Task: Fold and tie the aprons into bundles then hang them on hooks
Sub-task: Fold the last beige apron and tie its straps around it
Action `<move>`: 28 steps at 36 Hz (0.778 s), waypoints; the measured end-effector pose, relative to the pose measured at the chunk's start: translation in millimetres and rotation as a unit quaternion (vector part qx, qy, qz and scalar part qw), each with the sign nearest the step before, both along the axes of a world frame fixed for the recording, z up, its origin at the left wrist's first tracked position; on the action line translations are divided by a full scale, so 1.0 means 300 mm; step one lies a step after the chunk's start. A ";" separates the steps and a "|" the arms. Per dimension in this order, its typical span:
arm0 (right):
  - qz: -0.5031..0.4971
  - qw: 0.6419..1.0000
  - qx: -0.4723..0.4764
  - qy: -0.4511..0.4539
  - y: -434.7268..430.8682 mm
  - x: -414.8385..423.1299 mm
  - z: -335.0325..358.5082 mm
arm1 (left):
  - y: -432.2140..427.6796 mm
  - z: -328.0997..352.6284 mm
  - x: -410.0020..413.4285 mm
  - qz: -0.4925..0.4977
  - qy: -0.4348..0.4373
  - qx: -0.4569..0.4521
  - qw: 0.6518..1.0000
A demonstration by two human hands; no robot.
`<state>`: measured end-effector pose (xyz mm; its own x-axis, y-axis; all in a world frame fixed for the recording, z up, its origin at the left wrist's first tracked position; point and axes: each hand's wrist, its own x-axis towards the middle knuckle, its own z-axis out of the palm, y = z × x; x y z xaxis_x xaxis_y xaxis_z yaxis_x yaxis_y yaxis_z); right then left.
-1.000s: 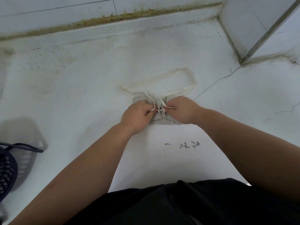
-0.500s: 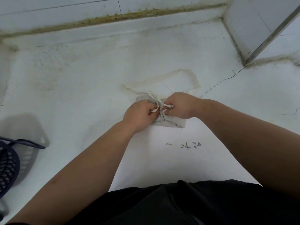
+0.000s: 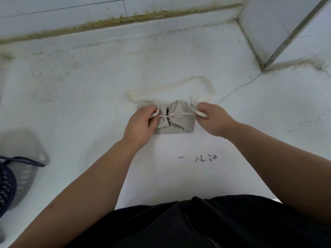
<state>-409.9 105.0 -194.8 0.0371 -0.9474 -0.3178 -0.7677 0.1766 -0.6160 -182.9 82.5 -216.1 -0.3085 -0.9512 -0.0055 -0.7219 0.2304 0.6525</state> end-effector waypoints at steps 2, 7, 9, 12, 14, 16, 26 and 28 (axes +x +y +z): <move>0.023 0.998 0.009 0.050 0.023 -0.006 -0.010 | -0.008 -0.009 0.027 -0.005 -0.010 -0.017 1.000; 0.057 0.996 0.019 0.061 0.039 0.066 -0.003 | -0.010 -0.023 0.037 0.019 -0.048 -0.024 0.998; 0.062 0.995 0.014 0.072 0.030 0.092 -0.001 | -0.006 -0.025 0.044 0.065 -0.046 -0.017 0.997; 0.040 0.995 0.016 0.091 0.011 0.097 0.003 | -0.009 -0.010 0.058 0.090 0.015 -0.018 0.996; 0.006 0.996 0.034 0.078 0.000 0.089 0.003 | -0.010 0.006 0.059 0.104 0.025 0.002 0.994; 0.009 0.995 0.053 0.087 -0.004 0.085 0.002 | -0.007 0.006 0.060 0.127 0.046 0.032 0.990; 0.087 0.981 0.086 0.153 -0.004 0.087 -0.006 | 0.012 -0.005 0.116 0.150 0.029 0.030 0.988; 0.048 0.985 0.069 0.152 -0.011 0.087 -0.016 | 0.006 -0.005 0.118 0.150 0.023 0.049 0.987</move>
<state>-383.8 101.6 -199.7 0.0070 -0.8914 -0.4531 -0.9299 0.1608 -0.3307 -147.5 84.2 -217.5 -0.0150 -0.9954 -0.0951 -0.7176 -0.0555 0.6943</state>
